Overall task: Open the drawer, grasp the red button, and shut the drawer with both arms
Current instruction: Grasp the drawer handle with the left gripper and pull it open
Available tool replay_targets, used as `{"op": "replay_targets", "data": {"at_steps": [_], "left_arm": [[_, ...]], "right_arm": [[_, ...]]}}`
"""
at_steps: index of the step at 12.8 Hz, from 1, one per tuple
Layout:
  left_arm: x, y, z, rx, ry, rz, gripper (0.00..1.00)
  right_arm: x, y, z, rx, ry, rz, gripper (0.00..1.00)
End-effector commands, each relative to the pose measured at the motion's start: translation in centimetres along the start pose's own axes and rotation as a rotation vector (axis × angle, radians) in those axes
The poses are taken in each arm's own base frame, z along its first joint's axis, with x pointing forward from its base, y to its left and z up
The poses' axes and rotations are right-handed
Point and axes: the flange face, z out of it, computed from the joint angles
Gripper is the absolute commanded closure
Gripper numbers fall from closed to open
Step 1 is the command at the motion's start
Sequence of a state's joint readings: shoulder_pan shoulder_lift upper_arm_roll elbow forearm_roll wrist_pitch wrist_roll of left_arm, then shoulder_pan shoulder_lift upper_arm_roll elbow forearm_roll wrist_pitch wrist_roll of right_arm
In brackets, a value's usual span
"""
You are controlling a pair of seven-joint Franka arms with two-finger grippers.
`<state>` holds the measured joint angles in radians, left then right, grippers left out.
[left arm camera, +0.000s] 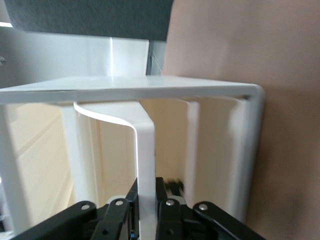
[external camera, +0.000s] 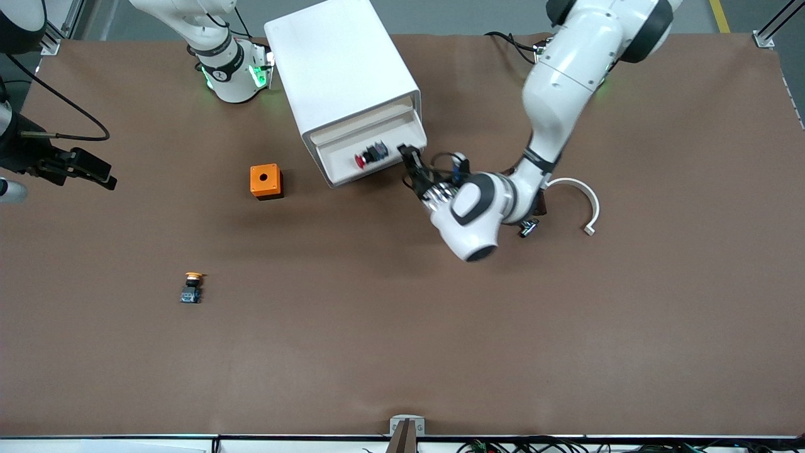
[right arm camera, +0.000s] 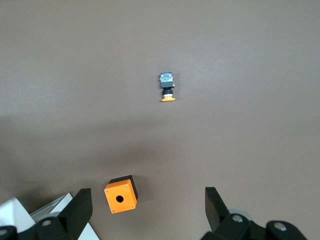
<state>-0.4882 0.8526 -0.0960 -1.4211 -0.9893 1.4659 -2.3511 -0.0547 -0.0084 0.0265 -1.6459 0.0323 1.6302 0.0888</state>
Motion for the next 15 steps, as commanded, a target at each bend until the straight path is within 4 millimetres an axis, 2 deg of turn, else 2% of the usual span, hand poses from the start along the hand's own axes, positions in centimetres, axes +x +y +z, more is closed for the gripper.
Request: {"op": "replay_targets", "data": {"at_steps": [1, 2, 3, 4, 6, 7, 9, 12, 13, 15], "left_arm": [[0.4, 0.6, -5.3, -0.056, -0.095, 0.064, 0.98], [0.4, 0.8, -5.8, -0.071, -0.111, 0.095, 0.93], [0.5, 1.2, -6.6, -0.092, -0.135, 0.113, 0.79], [0.5, 1.3, -6.8, -0.097, -0.141, 0.115, 0.52], [0.7, 0.8, -7.5, -0.103, -0.146, 0.117, 0.05], [1.2, 0.9, -8.6, -0.103, -0.16, 0.114, 0.01], [1.9, 0.7, -11.5, -0.139, -0.182, 0.127, 0.01], [3.1, -1.0, -15.6, -0.333, -0.066, 0.152, 0.01], [4.4, -0.8, -17.5, -0.401, -0.026, 0.151, 0.01], [6.2, -3.1, -21.1, -0.516, 0.022, 0.219, 0.01]], "right_arm": [[-0.2, -0.2, 0.4, 0.012, -0.011, 0.007, 0.0], [0.0, -1.1, 0.7, 0.02, -0.011, 0.035, 0.0], [0.0, -3.0, 0.7, 0.021, -0.011, 0.101, 0.0], [-0.2, -4.8, 1.1, 0.019, -0.019, 0.173, 0.0], [-0.3, -9.5, 2.8, 0.009, -0.045, 0.287, 0.0], [-0.1, -11.4, 3.9, 0.009, -0.046, 0.336, 0.0], [-0.6, -16.9, 6.4, 0.017, -0.075, 0.427, 0.0], [-2.2, -25.1, 10.1, 0.044, -0.114, 0.629, 0.0], [-2.8, -27.7, 11.6, 0.051, -0.124, 0.683, 0.0], [-4.0, -32.2, 14.6, 0.069, -0.144, 0.761, 0.0]]}}
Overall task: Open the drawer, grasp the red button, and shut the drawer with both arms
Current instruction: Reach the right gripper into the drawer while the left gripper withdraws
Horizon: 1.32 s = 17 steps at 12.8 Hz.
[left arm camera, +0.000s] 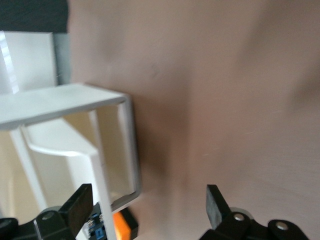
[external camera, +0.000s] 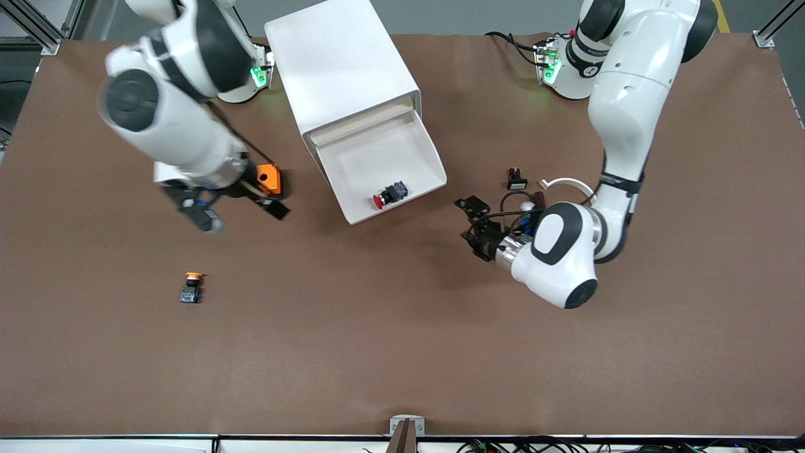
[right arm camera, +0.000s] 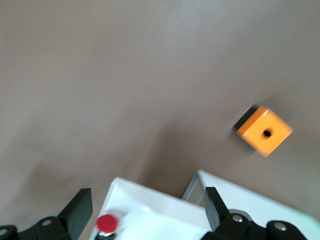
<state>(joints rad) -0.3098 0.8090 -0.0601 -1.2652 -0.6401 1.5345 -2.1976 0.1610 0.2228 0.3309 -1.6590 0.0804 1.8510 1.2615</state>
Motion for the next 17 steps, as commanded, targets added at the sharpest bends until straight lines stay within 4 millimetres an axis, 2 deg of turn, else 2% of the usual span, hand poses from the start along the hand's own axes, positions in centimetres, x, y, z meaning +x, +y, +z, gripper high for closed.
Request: {"op": "replay_targets", "data": {"at_steps": [1, 2, 4, 5, 7, 8, 11, 12, 13, 15, 17], "left_arm": [[1.9, -1.9, -5.9, -0.135, 0.061, 0.122, 0.01], [2.2, -2.9, -7.4, -0.18, 0.092, 0.185, 0.01], [2.6, -6.1, -11.1, -0.295, 0.194, 0.364, 0.01], [2.8, -7.0, -12.3, -0.326, 0.242, 0.464, 0.01], [3.1, -7.8, -13.5, -0.346, 0.293, 0.589, 0.01], [3.3, -8.1, -14.0, -0.353, 0.315, 0.635, 0.01], [3.4, -10.8, -16.2, -0.383, 0.39, 0.846, 0.01], [3.4, -11.8, -17.0, -0.389, 0.406, 0.926, 0.01], [3.5, -12.9, -17.7, -0.395, 0.426, 1.003, 0.01], [4.4, -14.1, -19.1, -0.395, 0.509, 1.122, 0.01], [4.5, -14.6, -19.3, -0.369, 0.587, 1.244, 0.01]], "right_arm": [[-3.8, -3.1, 3.9, 0.025, -0.044, 0.108, 0.0], [-5.4, -4.1, 5.5, 0.03, -0.054, 0.134, 0.0], [-8.6, -5.7, 8.8, 0.037, -0.032, 0.189, 0.0], [-10.6, -6.3, 10.6, 0.037, -0.013, 0.212, 0.0], [-12.9, -7.1, 13.5, 0.036, 0.009, 0.23, 0.0], [-13.8, -7.3, 14.3, 0.036, 0.016, 0.224, 0.0], [-15.4, -7.5, 16.0, 0.026, 0.029, 0.241, 0.01], [-16.1, -7.5, 16.1, 0.025, 0.031, 0.238, 0.04], [-16.6, -7.5, 16.3, 0.026, 0.037, 0.226, 0.2], [-16.7, -7.7, 16.4, 0.035, 0.035, 0.222, 0.57], [-16.9, -7.7, 16.8, 0.035, 0.033, 0.218, 0.84]]}}
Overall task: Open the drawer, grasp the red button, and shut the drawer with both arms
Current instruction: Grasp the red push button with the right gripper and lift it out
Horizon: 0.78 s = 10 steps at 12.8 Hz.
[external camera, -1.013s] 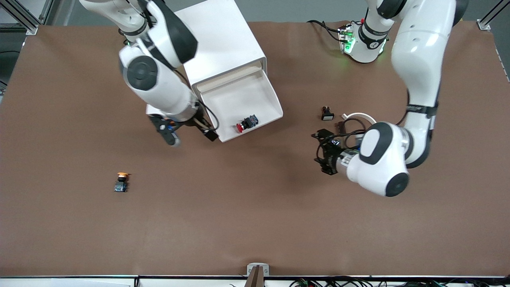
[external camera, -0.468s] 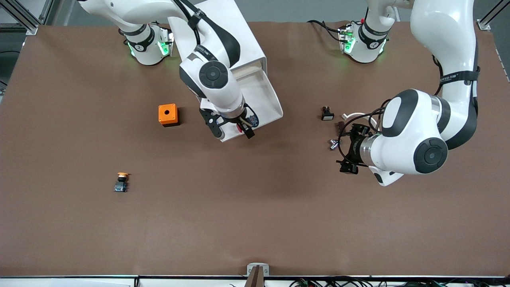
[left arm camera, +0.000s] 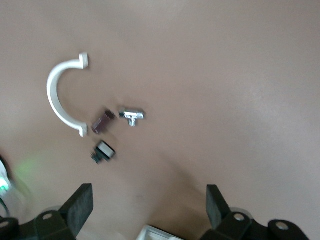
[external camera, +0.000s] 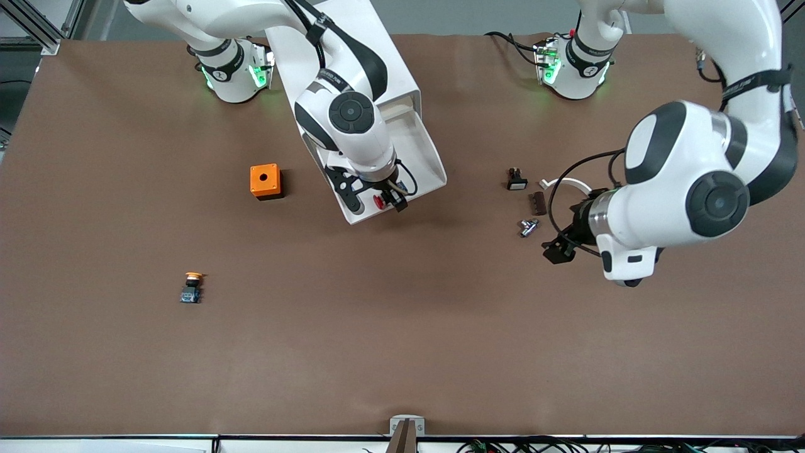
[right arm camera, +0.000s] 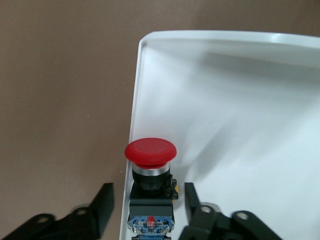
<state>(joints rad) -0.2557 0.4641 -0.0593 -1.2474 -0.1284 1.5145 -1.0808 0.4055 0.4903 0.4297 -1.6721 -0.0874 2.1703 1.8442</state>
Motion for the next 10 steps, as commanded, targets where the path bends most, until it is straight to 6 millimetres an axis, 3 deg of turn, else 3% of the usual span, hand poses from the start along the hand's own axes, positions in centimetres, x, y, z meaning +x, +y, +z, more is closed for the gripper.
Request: {"op": "replay_targets", "data": {"at_steps": [1, 3, 5, 8, 10], "left_arm": [[-0.4, -1.3, -1.0, 0.019, 0.039, 0.151, 0.01], [-0.9, -1.9, -2.1, 0.037, 0.09, 0.252, 0.01], [-1.2, -2.4, -2.5, 0.068, 0.127, 0.365, 0.01], [-0.9, -1.7, -2.0, 0.035, 0.155, 0.406, 0.01], [-1.3, -0.1, -1.5, -0.02, 0.195, 0.433, 0.01]], "right_arm": [[-0.5, -0.2, 0.5, 0.011, 0.011, 0.001, 0.94], [-0.6, -0.4, -0.1, 0.015, 0.002, -0.036, 0.99], [2.3, -1.4, -2.4, 0.035, -0.023, -0.039, 0.99], [9.8, -2.4, -7.0, 0.009, -0.052, -0.127, 0.99], [15.3, -2.3, -8.9, -0.006, -0.045, -0.25, 0.99]]}}
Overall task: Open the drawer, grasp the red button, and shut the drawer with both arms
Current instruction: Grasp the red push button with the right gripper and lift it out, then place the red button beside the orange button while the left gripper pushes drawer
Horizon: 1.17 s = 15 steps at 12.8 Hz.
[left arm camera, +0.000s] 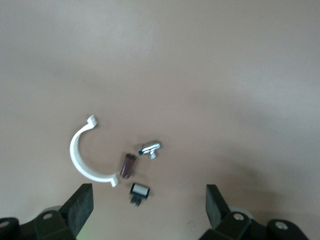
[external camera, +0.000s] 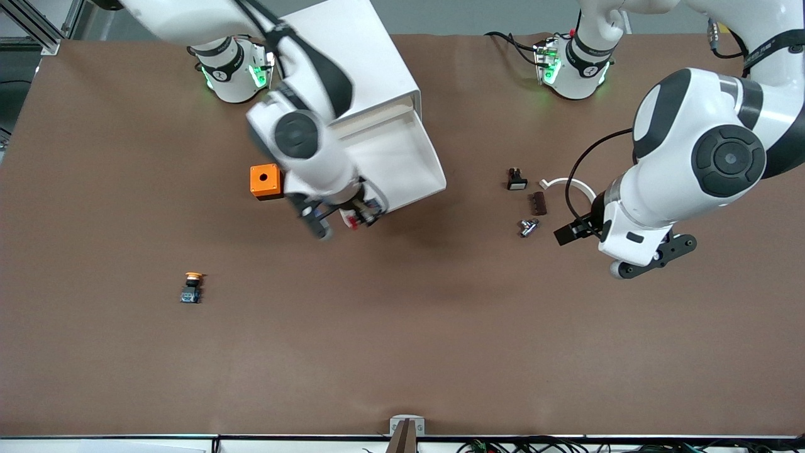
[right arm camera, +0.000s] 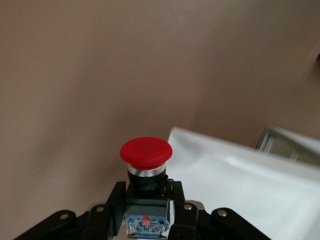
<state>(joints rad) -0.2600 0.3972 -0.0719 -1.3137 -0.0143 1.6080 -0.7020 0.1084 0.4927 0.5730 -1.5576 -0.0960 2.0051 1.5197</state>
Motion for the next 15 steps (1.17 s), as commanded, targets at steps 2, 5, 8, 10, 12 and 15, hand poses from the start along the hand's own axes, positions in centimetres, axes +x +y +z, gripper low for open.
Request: {"op": "replay_targets", "data": {"at_steps": [2, 5, 8, 10, 12, 15], "left_arm": [[-0.3, 3.2, 2.1, -0.046, 0.073, 0.061, 0.01], [-1.5, 8.6, 6.7, -0.079, 0.097, 0.089, 0.01], [-4.7, 13.5, 12.2, -0.058, 0.066, 0.086, 0.01], [-8.4, 17.4, 16.7, -0.028, 0.038, 0.079, 0.0], [-12.1, 20.2, 20.3, 0.005, 0.013, 0.086, 0.0], [-17.6, 23.0, 22.4, 0.034, -0.009, 0.07, 0.0]], "right_arm": [[8.4, 1.6, -2.9, 0.002, 0.009, -0.232, 0.99], [17.4, 4.3, -2.5, -0.04, 0.064, -0.496, 0.99], [25.7, 7.3, 0.0, -0.077, 0.094, -0.654, 0.98], [31.2, 9.8, 2.4, -0.078, 0.094, -0.749, 0.99], [34.9, 11.8, 5.2, -0.068, 0.082, -0.822, 0.99], [36.3, 12.9, 8.1, -0.077, 0.069, -0.856, 0.99]]}}
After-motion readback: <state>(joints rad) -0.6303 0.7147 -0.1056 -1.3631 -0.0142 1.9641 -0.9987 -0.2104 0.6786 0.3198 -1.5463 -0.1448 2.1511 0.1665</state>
